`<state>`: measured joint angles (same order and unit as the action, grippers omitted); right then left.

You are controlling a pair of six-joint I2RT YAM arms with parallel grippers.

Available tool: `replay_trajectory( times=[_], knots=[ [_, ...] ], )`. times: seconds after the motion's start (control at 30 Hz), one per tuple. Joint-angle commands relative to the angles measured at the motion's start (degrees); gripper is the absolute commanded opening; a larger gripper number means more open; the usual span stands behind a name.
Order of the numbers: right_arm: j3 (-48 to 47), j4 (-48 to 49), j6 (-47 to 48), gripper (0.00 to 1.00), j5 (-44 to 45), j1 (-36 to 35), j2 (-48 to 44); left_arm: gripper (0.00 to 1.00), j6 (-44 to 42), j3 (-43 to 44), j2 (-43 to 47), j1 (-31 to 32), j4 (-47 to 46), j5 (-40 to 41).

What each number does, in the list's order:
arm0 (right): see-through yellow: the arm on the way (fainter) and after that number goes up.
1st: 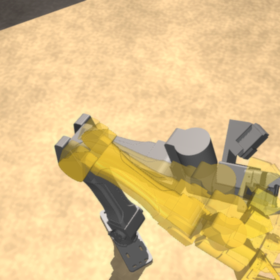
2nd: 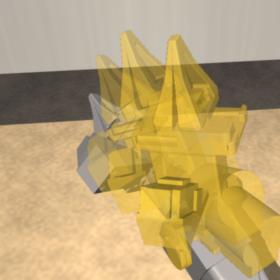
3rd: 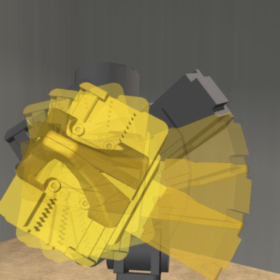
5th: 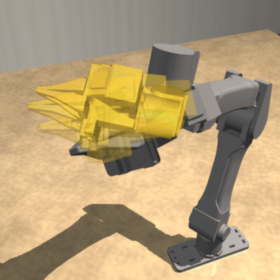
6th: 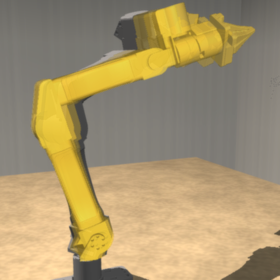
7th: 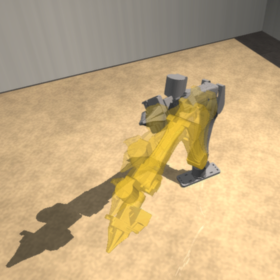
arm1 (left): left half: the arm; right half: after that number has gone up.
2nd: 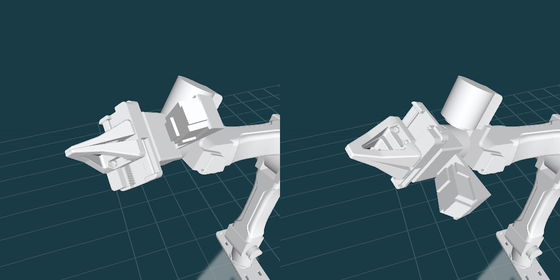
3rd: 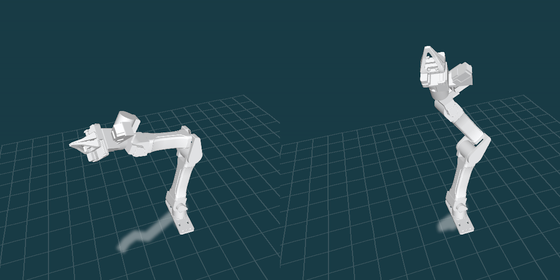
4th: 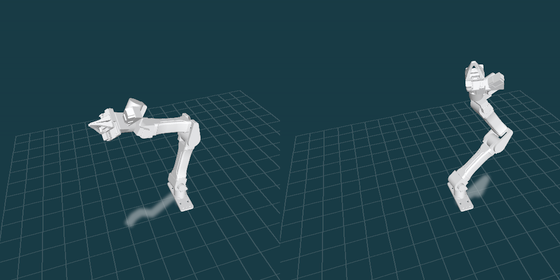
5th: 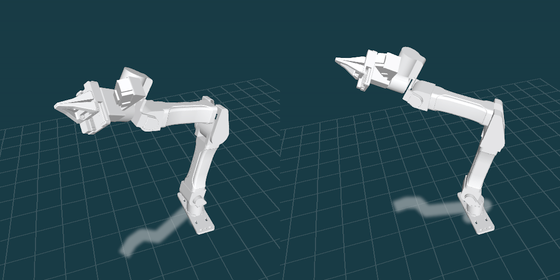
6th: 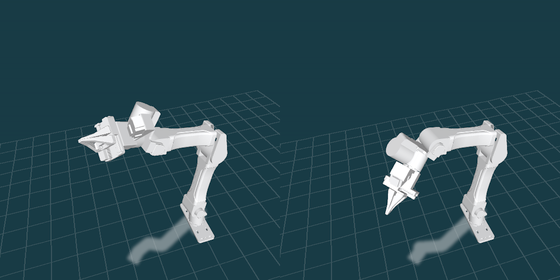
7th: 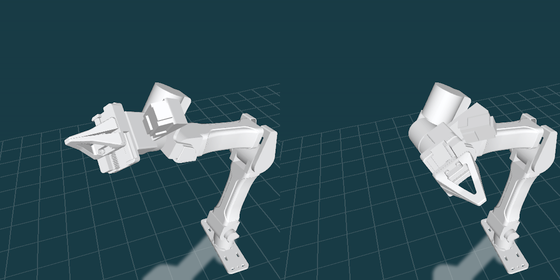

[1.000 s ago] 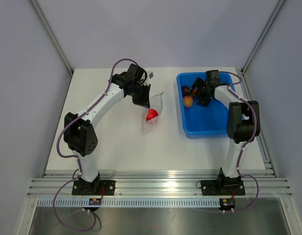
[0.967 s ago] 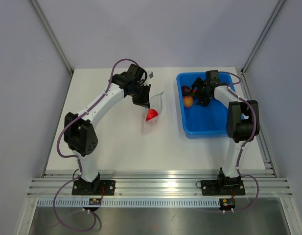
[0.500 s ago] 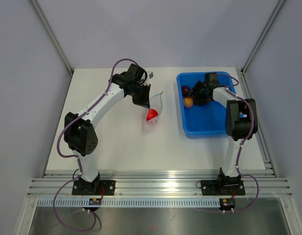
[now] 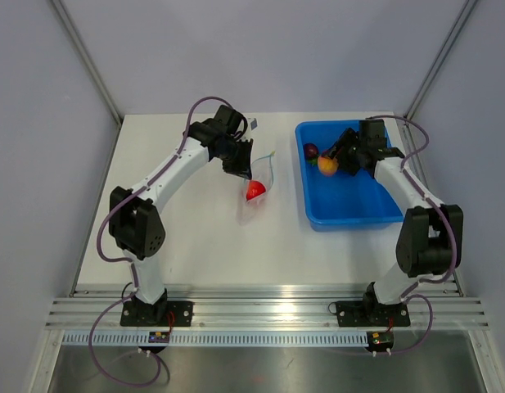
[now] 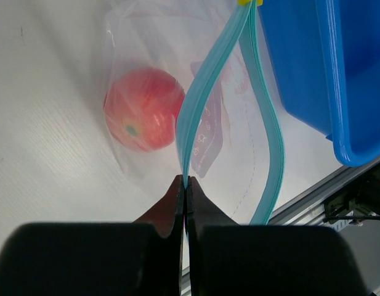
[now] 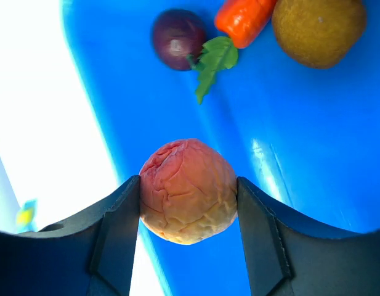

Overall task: Place the food in the zip-top bag and seal the zipper
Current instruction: Pick up the fake fruit from the bin.

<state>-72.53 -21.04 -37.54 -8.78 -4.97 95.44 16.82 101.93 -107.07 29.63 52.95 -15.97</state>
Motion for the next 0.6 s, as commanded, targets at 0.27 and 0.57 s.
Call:
replay_trajectory(
  times=[0.27,0.57],
  knots=[
    [0.4,-6.6,3.1,0.49,1.2,-4.2,-16.9,0.0,1.4,3.4,-1.3,1.8,-2.3,0.8],
    [-7.6,-5.9,0.5,0.49,2.9,-20.8,-12.7,0.0,0.8,2.6,-0.1,1.8,-1.8,1.4]
  ],
)
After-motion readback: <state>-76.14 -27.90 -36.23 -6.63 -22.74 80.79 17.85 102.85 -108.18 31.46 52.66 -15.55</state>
